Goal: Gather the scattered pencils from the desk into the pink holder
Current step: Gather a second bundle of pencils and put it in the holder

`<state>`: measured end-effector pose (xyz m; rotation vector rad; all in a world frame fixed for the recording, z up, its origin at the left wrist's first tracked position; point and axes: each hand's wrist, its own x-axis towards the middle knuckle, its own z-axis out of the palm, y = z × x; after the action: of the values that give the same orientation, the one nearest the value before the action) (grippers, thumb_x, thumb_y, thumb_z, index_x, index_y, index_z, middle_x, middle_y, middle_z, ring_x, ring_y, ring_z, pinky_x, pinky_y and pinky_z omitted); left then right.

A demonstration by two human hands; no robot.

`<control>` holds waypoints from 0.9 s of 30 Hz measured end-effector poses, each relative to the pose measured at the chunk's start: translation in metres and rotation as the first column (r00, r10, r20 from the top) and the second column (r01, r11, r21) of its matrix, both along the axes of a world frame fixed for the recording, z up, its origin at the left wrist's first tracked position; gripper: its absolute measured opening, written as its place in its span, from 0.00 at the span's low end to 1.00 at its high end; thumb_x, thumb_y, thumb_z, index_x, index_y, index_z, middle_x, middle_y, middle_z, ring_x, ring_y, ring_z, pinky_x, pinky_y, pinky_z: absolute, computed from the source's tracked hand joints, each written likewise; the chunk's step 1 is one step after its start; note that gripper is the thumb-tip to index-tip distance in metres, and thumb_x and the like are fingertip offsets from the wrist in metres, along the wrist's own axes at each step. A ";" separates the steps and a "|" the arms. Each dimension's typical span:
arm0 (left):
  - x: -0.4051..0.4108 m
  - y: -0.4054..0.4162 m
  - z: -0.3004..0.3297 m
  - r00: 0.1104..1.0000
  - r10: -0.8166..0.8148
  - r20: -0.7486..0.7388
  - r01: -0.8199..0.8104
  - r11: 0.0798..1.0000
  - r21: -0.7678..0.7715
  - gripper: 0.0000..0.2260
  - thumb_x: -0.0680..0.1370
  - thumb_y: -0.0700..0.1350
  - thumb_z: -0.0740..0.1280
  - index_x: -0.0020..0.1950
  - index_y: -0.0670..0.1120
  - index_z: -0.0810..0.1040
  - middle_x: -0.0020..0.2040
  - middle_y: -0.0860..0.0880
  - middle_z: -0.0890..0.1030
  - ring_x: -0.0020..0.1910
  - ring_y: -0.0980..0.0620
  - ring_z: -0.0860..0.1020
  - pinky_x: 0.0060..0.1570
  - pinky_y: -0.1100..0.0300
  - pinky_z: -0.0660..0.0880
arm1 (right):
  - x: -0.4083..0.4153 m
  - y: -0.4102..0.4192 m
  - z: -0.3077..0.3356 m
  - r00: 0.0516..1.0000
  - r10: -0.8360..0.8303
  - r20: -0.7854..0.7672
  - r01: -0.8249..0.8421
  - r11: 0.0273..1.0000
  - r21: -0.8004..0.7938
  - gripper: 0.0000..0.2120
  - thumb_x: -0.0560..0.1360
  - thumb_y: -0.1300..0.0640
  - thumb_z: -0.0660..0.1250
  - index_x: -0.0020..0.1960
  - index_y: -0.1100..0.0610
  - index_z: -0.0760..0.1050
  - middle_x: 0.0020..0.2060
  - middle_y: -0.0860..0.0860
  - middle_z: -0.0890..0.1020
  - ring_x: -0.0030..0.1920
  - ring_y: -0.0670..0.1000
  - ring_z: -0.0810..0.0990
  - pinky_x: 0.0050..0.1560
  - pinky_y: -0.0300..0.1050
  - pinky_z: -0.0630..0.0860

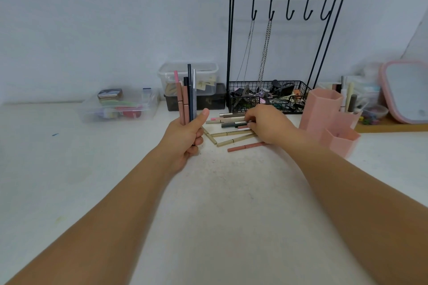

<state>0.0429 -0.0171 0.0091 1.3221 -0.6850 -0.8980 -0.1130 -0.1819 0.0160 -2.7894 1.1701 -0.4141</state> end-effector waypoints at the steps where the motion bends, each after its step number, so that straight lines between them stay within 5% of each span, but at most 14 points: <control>1: 0.000 0.000 0.000 1.000 0.000 0.000 0.000 1.000 0.003 0.13 0.78 0.54 0.72 0.44 0.50 0.71 0.27 0.54 0.64 0.26 0.57 0.62 0.21 0.66 0.58 | 0.000 0.000 0.000 1.000 -0.002 0.006 0.002 1.000 0.009 0.07 0.79 0.58 0.66 0.54 0.53 0.82 0.49 0.53 0.84 0.48 0.55 0.81 0.50 0.50 0.80; 19: -0.002 -0.003 -0.003 0.999 -0.016 0.038 0.016 1.000 0.007 0.12 0.78 0.53 0.72 0.43 0.50 0.72 0.28 0.53 0.66 0.28 0.56 0.63 0.22 0.65 0.59 | 0.000 -0.003 0.002 1.000 0.014 -0.014 -0.013 0.997 0.082 0.08 0.80 0.56 0.67 0.57 0.56 0.80 0.56 0.54 0.79 0.52 0.55 0.80 0.54 0.51 0.78; 27: -0.002 -0.002 -0.002 0.999 -0.019 0.026 0.019 1.000 0.007 0.12 0.78 0.53 0.72 0.44 0.50 0.72 0.28 0.53 0.66 0.28 0.56 0.63 0.23 0.65 0.59 | -0.002 -0.003 0.001 0.991 0.019 0.131 -0.027 0.998 0.060 0.03 0.77 0.60 0.70 0.49 0.57 0.83 0.44 0.49 0.80 0.44 0.50 0.77 0.45 0.43 0.72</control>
<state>0.0408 -0.0194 0.0074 1.3368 -0.7158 -0.9003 -0.1153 -0.1845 0.0174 -2.6758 1.1026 -0.5395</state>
